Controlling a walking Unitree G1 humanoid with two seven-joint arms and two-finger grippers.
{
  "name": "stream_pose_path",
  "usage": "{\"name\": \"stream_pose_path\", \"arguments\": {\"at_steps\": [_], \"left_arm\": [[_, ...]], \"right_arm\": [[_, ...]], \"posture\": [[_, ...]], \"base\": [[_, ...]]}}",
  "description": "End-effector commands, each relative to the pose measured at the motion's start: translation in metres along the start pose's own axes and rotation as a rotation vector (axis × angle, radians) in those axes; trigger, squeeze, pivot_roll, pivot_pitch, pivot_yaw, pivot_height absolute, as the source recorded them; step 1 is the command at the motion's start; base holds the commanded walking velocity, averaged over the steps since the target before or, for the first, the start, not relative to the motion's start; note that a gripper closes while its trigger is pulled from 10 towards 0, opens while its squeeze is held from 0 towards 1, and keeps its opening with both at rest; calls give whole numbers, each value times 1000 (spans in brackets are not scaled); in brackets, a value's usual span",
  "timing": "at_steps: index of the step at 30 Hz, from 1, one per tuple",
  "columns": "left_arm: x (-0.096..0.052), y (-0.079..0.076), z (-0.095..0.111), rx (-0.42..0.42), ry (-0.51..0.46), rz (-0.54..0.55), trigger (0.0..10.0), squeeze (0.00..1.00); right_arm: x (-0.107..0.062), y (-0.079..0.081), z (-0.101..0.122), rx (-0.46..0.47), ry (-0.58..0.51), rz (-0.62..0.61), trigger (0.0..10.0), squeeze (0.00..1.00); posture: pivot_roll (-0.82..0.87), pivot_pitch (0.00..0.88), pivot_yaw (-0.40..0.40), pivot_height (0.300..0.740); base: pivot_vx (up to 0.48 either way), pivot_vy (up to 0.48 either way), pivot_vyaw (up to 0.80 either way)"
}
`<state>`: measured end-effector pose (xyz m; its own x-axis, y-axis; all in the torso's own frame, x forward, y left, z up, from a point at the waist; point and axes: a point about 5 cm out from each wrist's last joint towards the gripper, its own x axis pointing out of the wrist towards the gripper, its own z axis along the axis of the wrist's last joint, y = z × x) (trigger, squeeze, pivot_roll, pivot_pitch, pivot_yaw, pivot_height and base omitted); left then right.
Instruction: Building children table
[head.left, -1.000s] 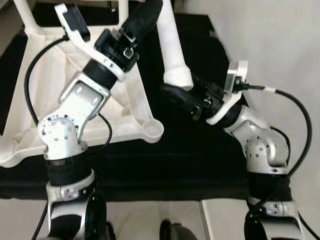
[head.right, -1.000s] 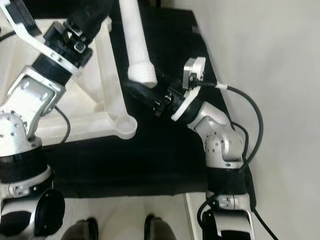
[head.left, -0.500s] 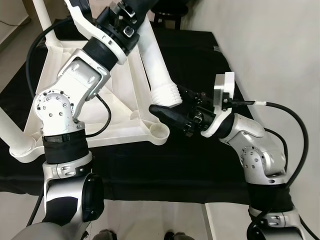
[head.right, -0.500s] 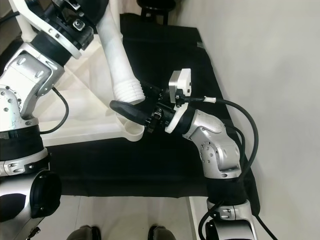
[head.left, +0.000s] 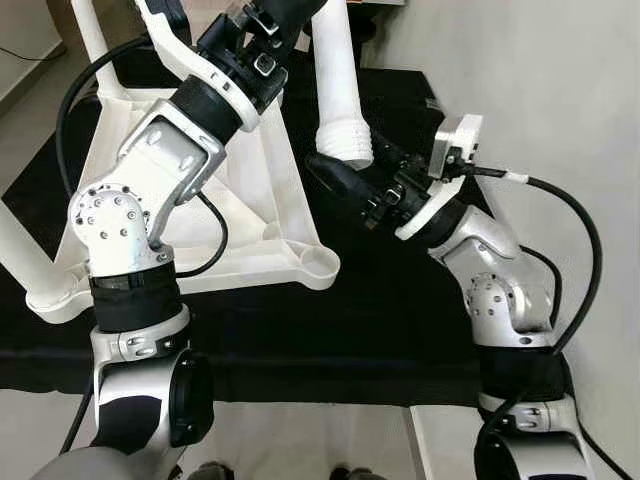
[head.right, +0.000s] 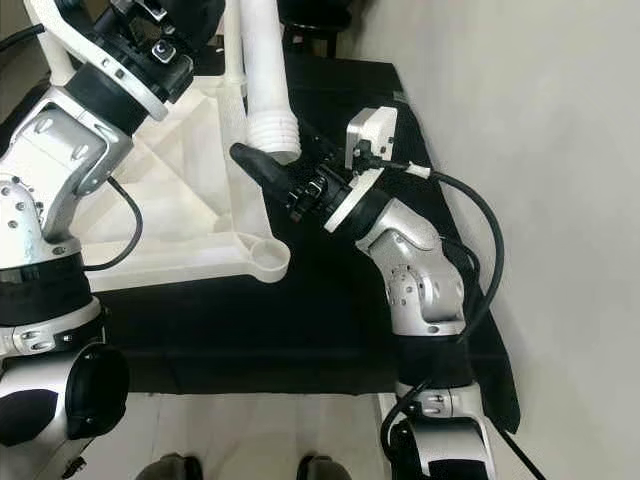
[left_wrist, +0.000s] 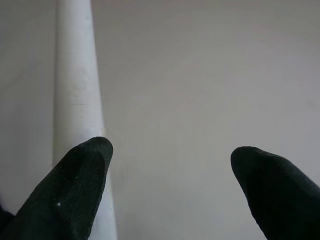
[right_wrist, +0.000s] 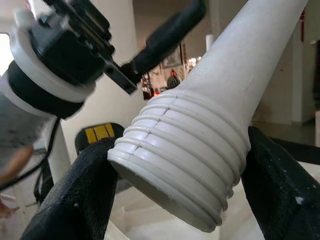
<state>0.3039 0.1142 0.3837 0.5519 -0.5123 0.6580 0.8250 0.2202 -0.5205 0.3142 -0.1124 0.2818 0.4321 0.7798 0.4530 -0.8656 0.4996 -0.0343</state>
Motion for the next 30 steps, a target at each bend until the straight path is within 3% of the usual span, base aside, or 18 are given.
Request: {"name": "stream_pose_path", "arguments": {"at_steps": [1,8,13,19,25,27,30], "left_arm": [[1,-2,4,-2,-6,-7,10000,0],[-1,1,12,31,-24,5,10000,0],[-4,11,25,49,-48,45,10000,0],[-2,17,28,54,-46,64,10000,0],[1,19,29,57,-40,61,10000,0],[9,13,31,63,-18,15,10000,0],[13,9,31,63,-6,-14,10000,0]], "right_arm": [[1,4,9,-4,-41,32,0,0],[2,8,11,15,-64,66,0,0],[7,20,16,20,-75,170,0,0],[8,27,20,20,-78,215,0,0],[6,38,15,-17,-12,307,0,0],[2,48,4,-64,85,393,0,0],[1,50,0,-76,108,406,314,0]], "posture": [[-91,102,-82,740],[-91,100,-86,740],[-93,98,-88,740],[-95,97,-88,740],[-97,96,-88,740],[-99,94,-87,740],[-99,94,-86,740]], "base": [[0,0,0],[0,0,0],[0,0,0],[0,0,0],[0,0,0],[0,0,0],[0,0,0]]}}
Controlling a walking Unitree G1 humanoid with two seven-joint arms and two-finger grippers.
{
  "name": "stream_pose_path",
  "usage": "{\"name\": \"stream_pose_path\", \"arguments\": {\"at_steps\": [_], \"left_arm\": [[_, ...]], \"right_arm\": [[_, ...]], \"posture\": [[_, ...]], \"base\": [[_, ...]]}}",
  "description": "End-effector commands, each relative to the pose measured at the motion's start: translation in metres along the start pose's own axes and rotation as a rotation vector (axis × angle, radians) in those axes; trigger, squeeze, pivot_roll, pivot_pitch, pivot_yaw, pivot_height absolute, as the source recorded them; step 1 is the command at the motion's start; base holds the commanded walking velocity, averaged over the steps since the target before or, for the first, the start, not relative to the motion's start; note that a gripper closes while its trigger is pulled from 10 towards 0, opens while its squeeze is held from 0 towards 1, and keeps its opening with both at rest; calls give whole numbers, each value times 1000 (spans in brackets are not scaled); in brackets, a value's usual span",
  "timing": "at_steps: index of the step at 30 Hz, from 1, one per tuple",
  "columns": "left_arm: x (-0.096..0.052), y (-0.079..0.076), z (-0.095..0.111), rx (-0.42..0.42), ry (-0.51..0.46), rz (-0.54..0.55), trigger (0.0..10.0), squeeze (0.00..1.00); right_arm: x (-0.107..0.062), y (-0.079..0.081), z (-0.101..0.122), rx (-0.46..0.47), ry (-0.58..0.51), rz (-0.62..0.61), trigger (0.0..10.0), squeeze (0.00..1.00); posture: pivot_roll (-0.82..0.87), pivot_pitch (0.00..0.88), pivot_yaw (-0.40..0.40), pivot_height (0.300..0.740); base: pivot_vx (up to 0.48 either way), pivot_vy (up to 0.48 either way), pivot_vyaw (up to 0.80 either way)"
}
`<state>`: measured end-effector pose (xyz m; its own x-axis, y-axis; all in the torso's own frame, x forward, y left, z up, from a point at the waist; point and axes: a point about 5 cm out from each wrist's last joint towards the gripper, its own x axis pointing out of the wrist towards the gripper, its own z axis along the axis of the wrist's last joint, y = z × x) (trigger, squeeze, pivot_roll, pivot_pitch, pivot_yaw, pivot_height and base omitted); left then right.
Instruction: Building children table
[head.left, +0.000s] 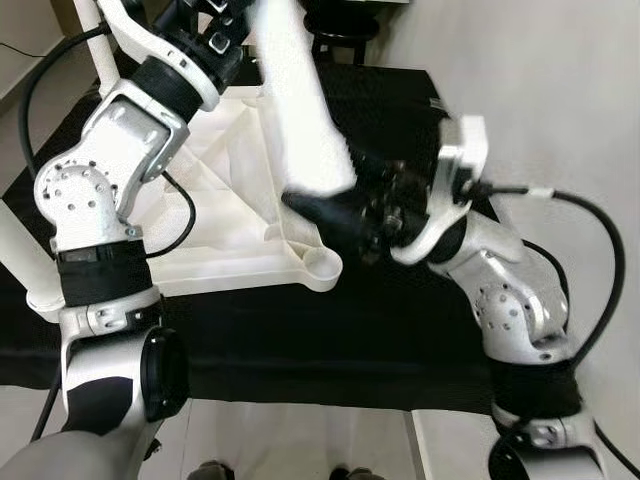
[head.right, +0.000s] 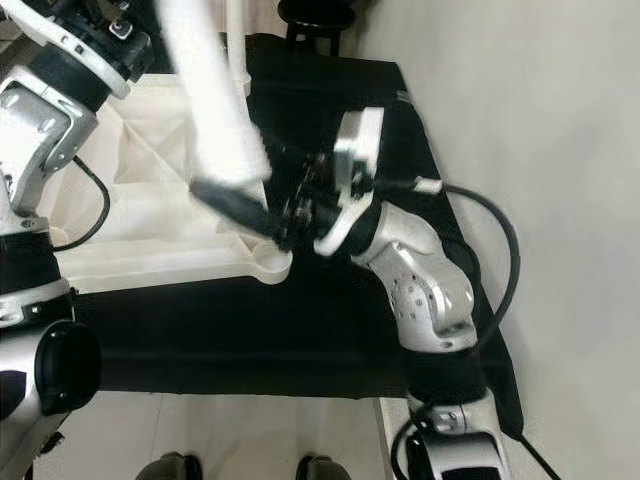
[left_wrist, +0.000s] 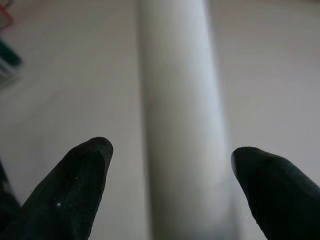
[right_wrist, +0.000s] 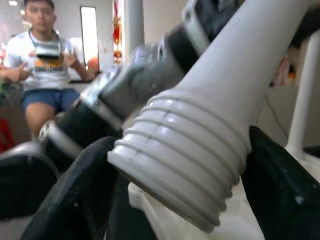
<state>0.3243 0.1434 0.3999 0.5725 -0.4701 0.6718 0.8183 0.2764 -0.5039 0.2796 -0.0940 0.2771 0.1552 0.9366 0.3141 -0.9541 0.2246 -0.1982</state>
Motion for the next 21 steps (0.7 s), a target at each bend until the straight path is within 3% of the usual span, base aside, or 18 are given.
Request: {"name": "stream_pose_path", "arguments": {"at_steps": [1,2,3,4,5,6,8,11,14,15,21], "left_arm": [[6,-7,-5,7,37,-36,10000,0],[6,-8,-5,6,39,-42,10000,0],[6,-8,-5,-3,41,-44,9686,0],[6,-8,-5,-3,41,-44,9686,0],[5,-9,-5,-26,42,-59,0,0],[3,-13,-5,-45,53,-87,0,0],[1,-15,-5,-56,62,-108,0,0],[-11,-27,-12,-60,154,-201,0,0],[-18,-31,-15,-52,196,-223,0,0],[-27,-32,-17,-40,241,-228,0,0],[-41,-33,-14,-4,314,-221,0,0]], "right_arm": [[6,8,4,-41,4,72,314,0],[6,9,3,-42,7,73,314,0],[5,8,2,-53,21,75,4588,0],[5,8,2,-53,21,75,4588,0],[3,7,0,-73,47,75,6353,0],[0,3,-3,-99,82,67,9804,0],[-2,1,-5,-116,107,62,9804,0],[-12,-22,-3,-205,188,-22,10000,0],[-17,-30,-1,-236,210,-55,10000,0],[-21,-37,1,-269,235,-89,10000,0],[-27,-46,2,-307,278,-122,10000,0]], "posture": [[-99,94,-86,740],[-99,94,-85,740],[-99,94,-85,740],[-99,94,-85,740],[-97,95,-85,740],[-96,95,-84,740],[-96,95,-85,740],[-94,95,-88,740],[-92,96,-91,740],[-92,96,-92,740],[-90,93,-92,740]], "base": [[0,0,0],[0,0,0],[0,0,0],[0,0,0],[0,0,0],[0,0,0],[0,0,0],[0,0,0],[0,0,0],[0,0,0],[0,0,0]]}}
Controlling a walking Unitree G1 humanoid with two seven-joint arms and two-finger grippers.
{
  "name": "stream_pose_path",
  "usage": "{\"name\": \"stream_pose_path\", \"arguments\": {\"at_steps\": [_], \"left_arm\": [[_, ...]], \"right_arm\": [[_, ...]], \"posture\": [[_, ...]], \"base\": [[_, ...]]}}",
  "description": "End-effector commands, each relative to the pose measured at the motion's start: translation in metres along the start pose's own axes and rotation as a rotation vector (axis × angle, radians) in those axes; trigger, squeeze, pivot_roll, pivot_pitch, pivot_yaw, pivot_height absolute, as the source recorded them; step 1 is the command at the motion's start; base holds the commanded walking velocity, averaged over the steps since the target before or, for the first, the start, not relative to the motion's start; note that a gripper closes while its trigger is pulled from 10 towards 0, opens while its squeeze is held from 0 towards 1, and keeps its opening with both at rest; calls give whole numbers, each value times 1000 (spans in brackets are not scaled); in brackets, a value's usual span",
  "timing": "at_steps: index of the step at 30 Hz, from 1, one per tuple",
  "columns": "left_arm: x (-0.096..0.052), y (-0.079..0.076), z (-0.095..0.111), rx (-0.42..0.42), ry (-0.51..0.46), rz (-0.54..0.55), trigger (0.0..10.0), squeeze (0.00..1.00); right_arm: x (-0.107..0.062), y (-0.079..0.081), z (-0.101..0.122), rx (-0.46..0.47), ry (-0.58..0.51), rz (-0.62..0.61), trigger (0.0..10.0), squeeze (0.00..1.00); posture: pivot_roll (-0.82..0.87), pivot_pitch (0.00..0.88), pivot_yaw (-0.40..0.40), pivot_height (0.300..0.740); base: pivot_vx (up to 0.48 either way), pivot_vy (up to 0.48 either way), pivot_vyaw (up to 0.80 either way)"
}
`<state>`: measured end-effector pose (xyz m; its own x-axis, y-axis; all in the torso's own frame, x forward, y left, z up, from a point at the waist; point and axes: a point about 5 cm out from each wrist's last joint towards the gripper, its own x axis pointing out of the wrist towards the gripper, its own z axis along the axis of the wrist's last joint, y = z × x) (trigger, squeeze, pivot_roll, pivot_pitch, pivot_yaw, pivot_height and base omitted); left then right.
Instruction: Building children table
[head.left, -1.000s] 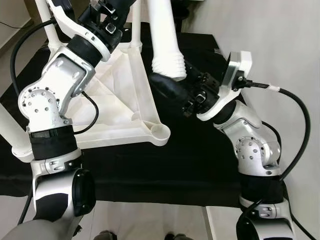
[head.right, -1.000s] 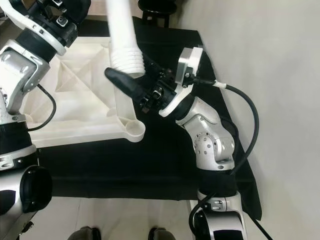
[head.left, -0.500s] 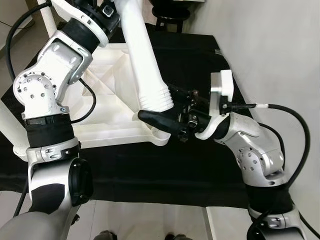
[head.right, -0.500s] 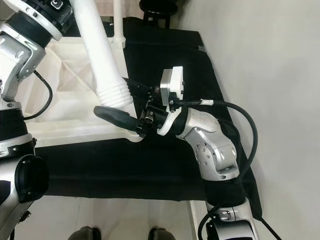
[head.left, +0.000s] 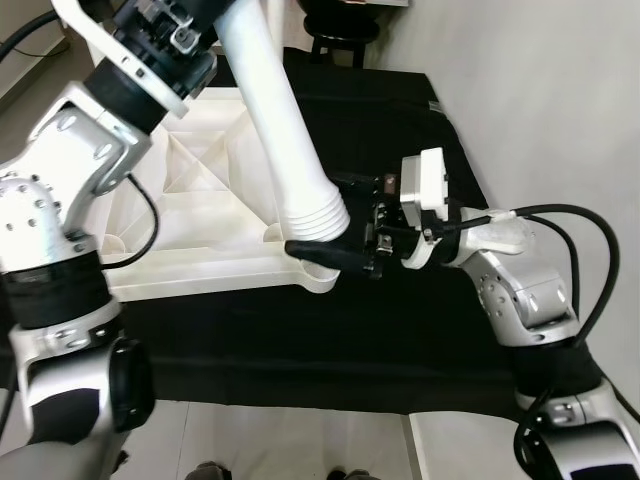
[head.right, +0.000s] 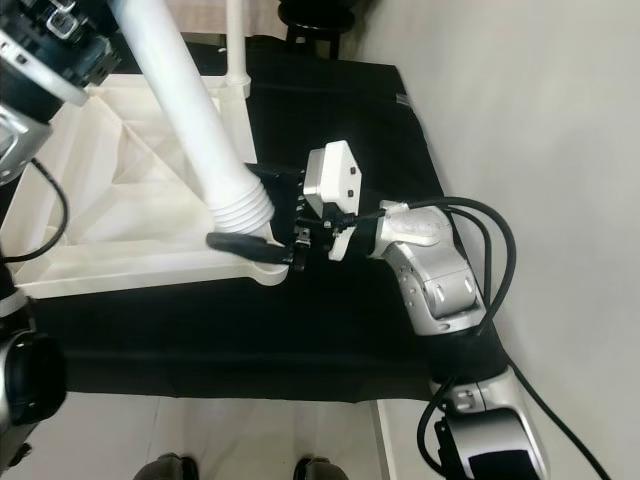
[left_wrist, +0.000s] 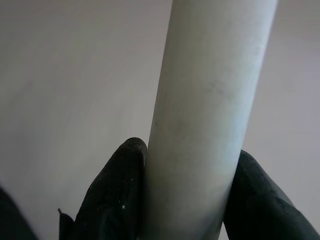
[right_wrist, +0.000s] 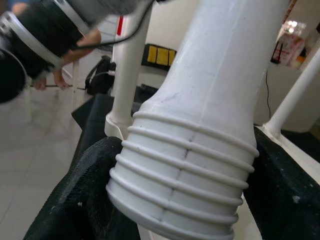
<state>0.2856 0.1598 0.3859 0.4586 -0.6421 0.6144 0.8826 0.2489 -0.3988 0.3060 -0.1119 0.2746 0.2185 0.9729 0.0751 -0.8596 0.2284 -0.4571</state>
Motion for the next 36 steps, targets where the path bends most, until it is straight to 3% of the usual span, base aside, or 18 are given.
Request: {"name": "stream_pose_path", "arguments": {"at_steps": [1,4,5,9,11,12,15,18,20,25,26,27,31,34,36], "left_arm": [[3,-14,-18,-50,129,-111,0,0],[-2,-16,-14,-10,150,-103,0,0],[-4,-17,-12,18,163,-99,0,0],[-8,-17,-10,68,203,-91,0,0],[-13,-16,-18,140,304,-88,0,0],[-13,-16,-18,140,304,-88,0,0],[-13,-16,-39,213,406,-93,0,0],[-12,-16,-45,237,429,-97,0,0],[-11,-17,-47,274,435,-97,0,0],[-13,-13,-47,379,480,-62,0,0],[-19,0,-42,533,529,-5,0,0],[-21,3,-41,568,541,4,0,0],[-22,15,-30,639,503,75,0,0],[-18,31,-7,720,371,196,0,0],[-17,33,-2,734,340,221,0,0]], "right_arm": [[-15,-17,-2,-13,50,-148,10000,0],[-17,-21,-8,-9,88,-165,10000,0],[-18,-20,-9,31,86,-138,10000,1000],[-19,-11,-8,131,51,-32,10000,1000],[-17,-3,-4,172,49,63,10000,1000],[-17,-3,-4,172,49,63,10000,1000],[0,12,-10,195,101,127,10000,1000],[4,17,-16,205,127,142,10000,1000],[-2,17,-29,206,206,142,10000,1000],[-20,12,-34,216,262,163,10000,1000],[-35,6,-37,219,326,150,10000,1000],[-37,5,-38,220,343,143,10000,1000],[-41,4,-44,231,379,118,10000,1000],[-42,7,-54,263,400,68,10000,1000],[-43,8,-57,273,406,60,10000,1000]], "posture": [[-90,93,-92,740],[-90,93,-92,740],[-92,88,-94,740],[-92,82,-97,740],[-95,78,-97,740],[-95,78,-97,740],[-102,71,-106,740],[-100,68,-108,740],[-97,69,-109,740],[-99,77,-105,740],[-102,80,-106,740],[-102,80,-106,740],[-105,83,-103,740],[-102,86,-100,740],[-102,86,-100,740]], "base": [[0,0,0],[0,0,0],[0,0,0],[0,0,0],[0,0,0],[0,0,0],[0,0,0],[0,0,0],[0,0,0],[0,0,0],[0,0,0],[0,0,0],[0,0,0],[0,0,0],[0,0,0]]}}
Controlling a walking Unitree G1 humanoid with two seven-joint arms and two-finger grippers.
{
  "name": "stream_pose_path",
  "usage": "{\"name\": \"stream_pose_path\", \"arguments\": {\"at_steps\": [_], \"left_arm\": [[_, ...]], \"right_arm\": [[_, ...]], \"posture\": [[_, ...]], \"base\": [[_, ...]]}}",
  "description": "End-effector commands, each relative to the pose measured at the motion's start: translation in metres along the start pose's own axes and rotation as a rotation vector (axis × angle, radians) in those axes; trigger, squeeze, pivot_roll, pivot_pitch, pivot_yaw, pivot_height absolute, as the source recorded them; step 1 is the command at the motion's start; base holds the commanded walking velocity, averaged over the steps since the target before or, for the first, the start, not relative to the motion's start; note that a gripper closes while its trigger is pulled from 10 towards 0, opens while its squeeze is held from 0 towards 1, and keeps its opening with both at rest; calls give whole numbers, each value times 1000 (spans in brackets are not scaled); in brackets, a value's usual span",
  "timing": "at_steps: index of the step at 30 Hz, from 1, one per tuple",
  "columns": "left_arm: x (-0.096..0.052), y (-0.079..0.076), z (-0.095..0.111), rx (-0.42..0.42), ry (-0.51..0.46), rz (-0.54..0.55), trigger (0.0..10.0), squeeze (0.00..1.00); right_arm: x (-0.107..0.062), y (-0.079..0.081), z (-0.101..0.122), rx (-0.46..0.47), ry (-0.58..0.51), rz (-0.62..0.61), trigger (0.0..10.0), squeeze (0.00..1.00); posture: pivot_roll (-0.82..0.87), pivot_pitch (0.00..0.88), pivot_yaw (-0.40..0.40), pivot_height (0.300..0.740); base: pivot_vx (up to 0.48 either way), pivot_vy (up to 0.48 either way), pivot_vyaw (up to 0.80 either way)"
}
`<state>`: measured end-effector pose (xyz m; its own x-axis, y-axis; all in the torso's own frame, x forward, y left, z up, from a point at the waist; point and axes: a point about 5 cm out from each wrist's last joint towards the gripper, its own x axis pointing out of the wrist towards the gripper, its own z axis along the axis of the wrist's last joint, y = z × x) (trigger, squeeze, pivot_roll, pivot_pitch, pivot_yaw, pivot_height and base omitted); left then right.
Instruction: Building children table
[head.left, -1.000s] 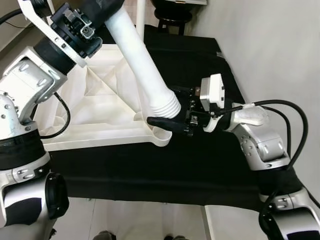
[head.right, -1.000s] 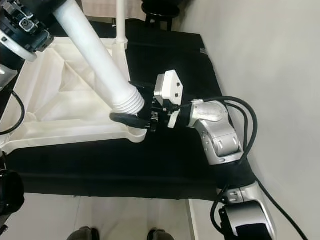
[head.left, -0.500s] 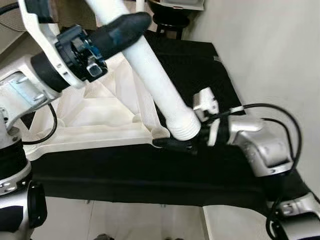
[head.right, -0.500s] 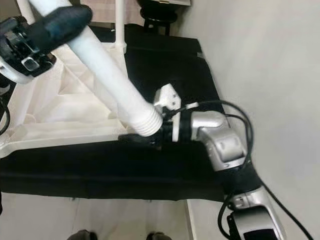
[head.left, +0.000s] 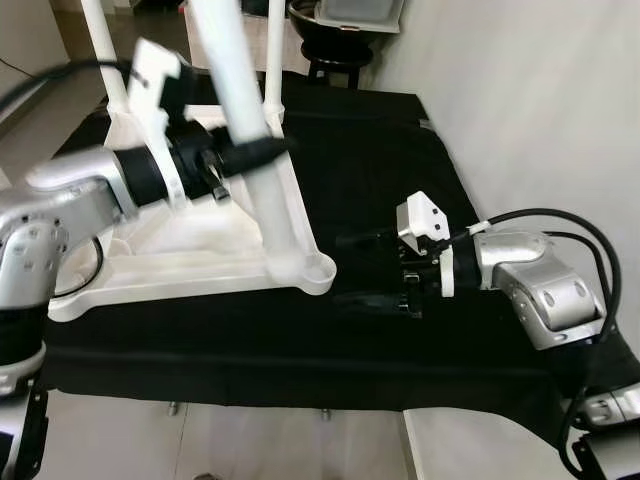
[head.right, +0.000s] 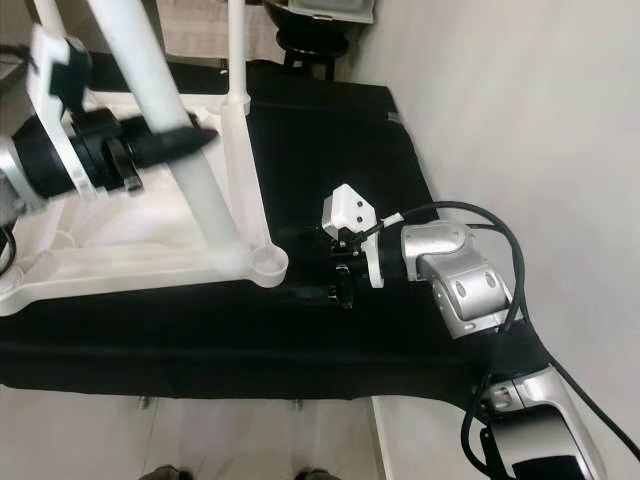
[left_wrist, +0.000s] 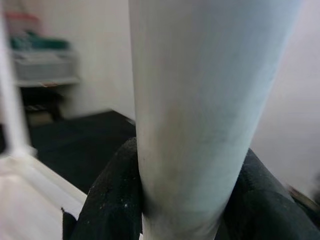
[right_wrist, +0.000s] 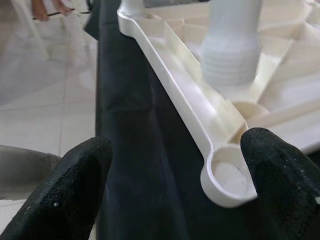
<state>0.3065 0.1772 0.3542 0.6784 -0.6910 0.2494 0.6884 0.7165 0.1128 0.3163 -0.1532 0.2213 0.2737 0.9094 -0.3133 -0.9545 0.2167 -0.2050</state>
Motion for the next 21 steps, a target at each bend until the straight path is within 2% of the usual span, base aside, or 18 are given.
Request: {"name": "stream_pose_path", "arguments": {"at_steps": [1,5,7,8,9,10,12,15,19,20,21], "left_arm": [[1,3,9,15,-58,24,0,0],[2,1,9,5,-68,-4,0,0],[4,-18,-2,-46,-47,-138,0,0],[4,-18,-2,-46,-47,-138,0,0],[4,-31,-9,-79,-19,-228,0,0],[4,-31,-9,-79,-19,-228,0,0],[4,-46,-19,-110,19,-348,0,0],[5,-49,-21,-108,28,-388,0,0],[7,-49,-20,-88,29,-422,0,0],[9,-49,-19,-76,28,-425,0,0],[10,-49,-18,-64,29,-428,0,0]], "right_arm": [[0,1,-8,19,18,-7,10000,1000],[-1,0,-11,39,19,-21,10000,1000],[7,-5,-1,62,-43,-66,10000,1000],[7,-5,-1,62,-43,-66,10000,1000],[16,-7,8,64,-95,-105,10000,1000],[16,-7,8,64,-95,-105,10000,1000],[31,-11,24,84,-177,-156,10000,1000],[36,-11,30,97,-202,-159,10000,1000],[54,-1,41,109,-237,-103,10000,1000],[63,6,43,121,-227,-73,10000,631],[70,12,43,132,-217,-51,10000,631]], "posture": [[-99,88,-100,740],[-99,88,-99,740],[-104,89,-100,740],[-104,89,-100,740],[-104,91,-99,740],[-104,91,-99,740],[-102,91,-97,740],[-100,92,-96,740],[-100,94,-95,740],[-100,94,-96,740],[-100,94,-96,740]], "base": [[0,0,0],[0,0,0],[0,0,0],[0,0,0],[0,0,0],[0,0,0],[0,0,0],[0,0,0],[0,0,0],[0,0,0],[0,0,0]]}}
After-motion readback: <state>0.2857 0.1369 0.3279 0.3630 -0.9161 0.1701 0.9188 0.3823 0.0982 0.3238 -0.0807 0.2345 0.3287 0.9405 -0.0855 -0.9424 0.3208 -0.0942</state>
